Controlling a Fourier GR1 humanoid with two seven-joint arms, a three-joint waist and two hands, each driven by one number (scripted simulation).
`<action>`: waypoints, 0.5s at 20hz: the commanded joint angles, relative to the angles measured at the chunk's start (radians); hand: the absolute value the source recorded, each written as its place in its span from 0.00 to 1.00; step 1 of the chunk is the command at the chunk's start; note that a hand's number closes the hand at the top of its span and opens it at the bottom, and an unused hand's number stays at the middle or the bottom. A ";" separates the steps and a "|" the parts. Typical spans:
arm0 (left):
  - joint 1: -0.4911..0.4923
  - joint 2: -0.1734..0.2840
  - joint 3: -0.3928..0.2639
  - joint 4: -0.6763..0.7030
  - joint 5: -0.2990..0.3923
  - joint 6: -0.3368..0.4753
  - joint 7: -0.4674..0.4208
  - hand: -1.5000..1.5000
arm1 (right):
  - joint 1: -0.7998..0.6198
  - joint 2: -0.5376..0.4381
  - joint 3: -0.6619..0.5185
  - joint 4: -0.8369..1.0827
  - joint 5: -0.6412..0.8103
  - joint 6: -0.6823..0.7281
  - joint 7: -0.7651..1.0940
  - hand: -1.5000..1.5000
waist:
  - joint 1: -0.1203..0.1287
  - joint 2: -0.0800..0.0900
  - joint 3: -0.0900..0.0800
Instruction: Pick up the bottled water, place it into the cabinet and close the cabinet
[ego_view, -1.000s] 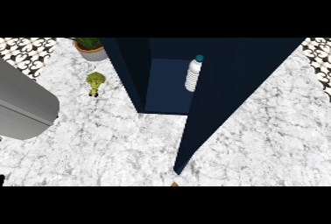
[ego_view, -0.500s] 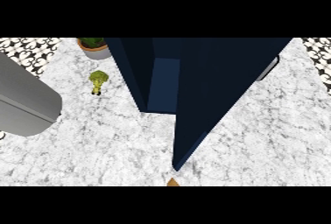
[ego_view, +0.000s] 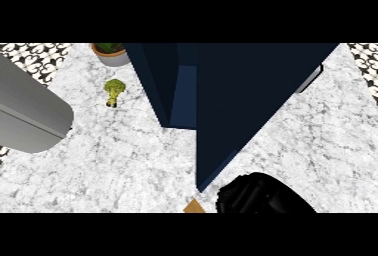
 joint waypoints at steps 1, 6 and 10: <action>0.027 0.004 0.056 0.037 0.048 -0.070 -0.014 0.00 | -0.231 0.066 -0.071 0.160 -0.099 -0.158 0.059 1.00 | -0.002 0.003 0.002; 0.112 0.018 0.169 -0.033 0.150 -0.105 0.021 0.00 | -0.495 0.068 -0.246 0.379 -0.195 -0.137 0.132 1.00 | -0.023 -0.001 0.005; 0.133 -0.019 0.233 0.068 0.173 -0.206 -0.001 0.00 | -0.639 0.039 -0.342 0.539 -0.220 -0.072 0.122 1.00 | -0.040 -0.004 0.004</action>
